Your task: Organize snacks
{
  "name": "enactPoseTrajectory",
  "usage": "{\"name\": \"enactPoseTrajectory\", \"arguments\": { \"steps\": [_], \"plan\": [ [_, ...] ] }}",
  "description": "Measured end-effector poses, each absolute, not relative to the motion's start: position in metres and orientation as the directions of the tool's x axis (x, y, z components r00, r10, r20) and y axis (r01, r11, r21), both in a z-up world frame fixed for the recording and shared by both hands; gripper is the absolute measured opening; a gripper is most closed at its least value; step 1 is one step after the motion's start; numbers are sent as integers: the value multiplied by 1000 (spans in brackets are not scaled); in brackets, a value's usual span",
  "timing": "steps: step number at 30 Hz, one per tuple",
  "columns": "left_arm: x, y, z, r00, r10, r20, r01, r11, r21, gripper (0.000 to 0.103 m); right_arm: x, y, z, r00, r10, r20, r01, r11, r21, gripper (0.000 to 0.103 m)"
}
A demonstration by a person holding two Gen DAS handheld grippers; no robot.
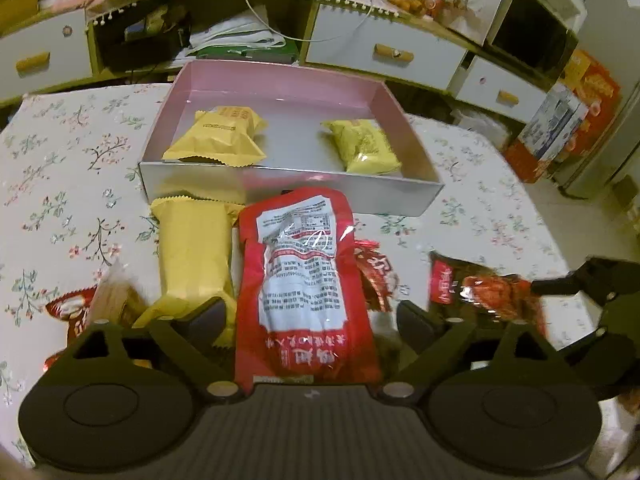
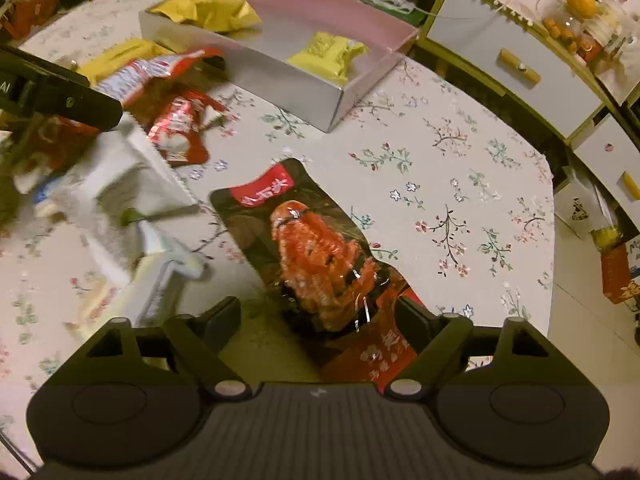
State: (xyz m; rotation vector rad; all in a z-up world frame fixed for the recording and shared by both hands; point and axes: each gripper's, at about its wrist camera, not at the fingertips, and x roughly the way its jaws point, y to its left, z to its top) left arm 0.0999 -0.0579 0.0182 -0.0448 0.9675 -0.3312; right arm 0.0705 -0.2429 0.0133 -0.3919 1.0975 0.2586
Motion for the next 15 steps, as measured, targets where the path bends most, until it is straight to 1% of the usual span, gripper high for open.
{"name": "enactPoseTrajectory", "arguments": {
  "steps": [3, 6, 7, 8, 9, 10, 14, 15],
  "plan": [
    [102, -60, 14, 517, -280, -809, 257, 952, -165, 97, 77, -247, 11, 451, 47, -891, -378, 914, -144, 80],
    [103, -57, 13, 512, -292, -808, 257, 949, -181, 97, 83, -252, 10, 459, 81, -885, -369, 923, -107, 77],
    [102, -56, 12, 508, -300, -807, 260, 947, -188, 94, 85, -255, 10, 460, 93, -883, -368, 925, -95, 76],
    [101, -55, 12, 501, -311, -808, 263, 944, -200, 82, 87, -256, 11, 462, 100, -881, -365, 927, -86, 71],
    [102, -55, 11, 491, -322, -810, 259, 941, -217, 78, 89, -258, 11, 462, 105, -881, -362, 929, -79, 68],
    [102, -51, 10, 479, -342, -808, 254, 936, -245, 78, 89, -258, 12, 461, 107, -881, -360, 930, -76, 67],
    [99, -46, 13, 480, -358, -801, 241, 932, -272, 73, 90, -257, 14, 461, 124, -878, -381, 922, -70, 54],
    [99, -44, 14, 479, -362, -799, 233, 931, -282, 71, 90, -257, 16, 462, 121, -879, -382, 921, -74, 52]
  ]
}}
